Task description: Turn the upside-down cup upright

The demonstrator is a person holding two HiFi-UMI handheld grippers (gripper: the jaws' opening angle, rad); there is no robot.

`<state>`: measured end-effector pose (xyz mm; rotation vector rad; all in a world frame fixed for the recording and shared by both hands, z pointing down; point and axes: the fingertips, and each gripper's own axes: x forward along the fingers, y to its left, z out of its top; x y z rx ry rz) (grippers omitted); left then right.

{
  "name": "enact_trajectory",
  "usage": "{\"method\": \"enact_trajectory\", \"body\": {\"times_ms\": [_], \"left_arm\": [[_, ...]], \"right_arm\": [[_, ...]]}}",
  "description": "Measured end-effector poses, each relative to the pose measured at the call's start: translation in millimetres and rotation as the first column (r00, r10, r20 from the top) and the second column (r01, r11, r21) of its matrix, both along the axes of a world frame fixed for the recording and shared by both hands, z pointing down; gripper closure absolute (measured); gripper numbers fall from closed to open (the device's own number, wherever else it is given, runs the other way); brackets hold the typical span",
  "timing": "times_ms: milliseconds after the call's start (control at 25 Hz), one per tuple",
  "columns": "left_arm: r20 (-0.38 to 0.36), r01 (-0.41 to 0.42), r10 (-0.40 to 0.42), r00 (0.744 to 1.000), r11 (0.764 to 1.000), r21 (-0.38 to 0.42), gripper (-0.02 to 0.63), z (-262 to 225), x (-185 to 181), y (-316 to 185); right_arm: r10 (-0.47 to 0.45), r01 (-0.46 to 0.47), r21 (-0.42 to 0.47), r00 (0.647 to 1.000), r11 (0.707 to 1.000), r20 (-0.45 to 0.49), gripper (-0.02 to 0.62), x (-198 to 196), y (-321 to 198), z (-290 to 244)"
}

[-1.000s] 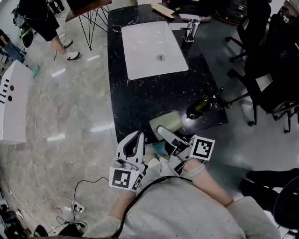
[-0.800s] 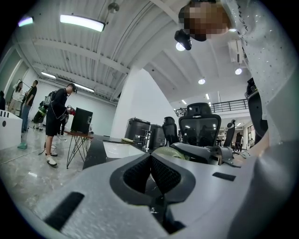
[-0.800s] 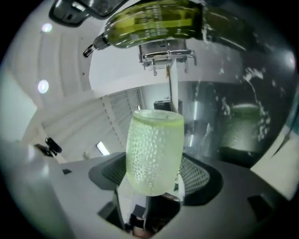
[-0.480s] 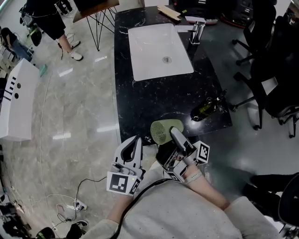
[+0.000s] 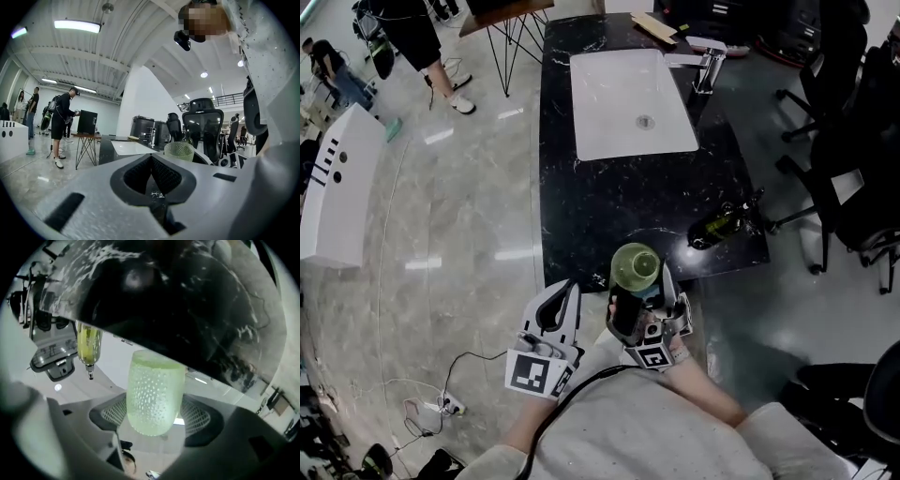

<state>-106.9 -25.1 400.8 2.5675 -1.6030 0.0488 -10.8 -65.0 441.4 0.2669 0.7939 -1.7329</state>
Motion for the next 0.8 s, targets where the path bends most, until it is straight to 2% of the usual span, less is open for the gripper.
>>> {"method": "enact_trajectory", "body": {"times_ms": [160, 360, 640, 800], "left_arm": [[0.015, 0.007, -0.007, 1.0, 1.0, -0.013, 0.598, 2.3, -4.5, 5.4], [0.029, 0.021, -0.02, 0.999, 0.999, -0.027, 0.598, 5.0, -8.1, 8.6], [0.025, 0.015, -0.014, 1.0, 0.999, -0.044, 0.598, 7.9, -5.0, 9.6], [0.017, 0.018, -0.017, 1.0, 0.998, -0.057, 0.598, 11.9, -6.6, 11.1]], "right_arm": [[0.015, -0.018, 0.026, 0.994, 1.0, 0.107, 0.259, 5.2, -4.4, -0.2], [0.036, -0.047, 0.056, 0.983, 0.997, 0.178, 0.259, 10.3, -8.7, -1.3], [0.063, -0.082, 0.077, 0.973, 0.994, 0.221, 0.259, 16.5, -10.8, -2.1], [0.069, -0.088, 0.082, 0.974, 0.993, 0.216, 0.259, 16.6, -10.6, -2.5]]}}
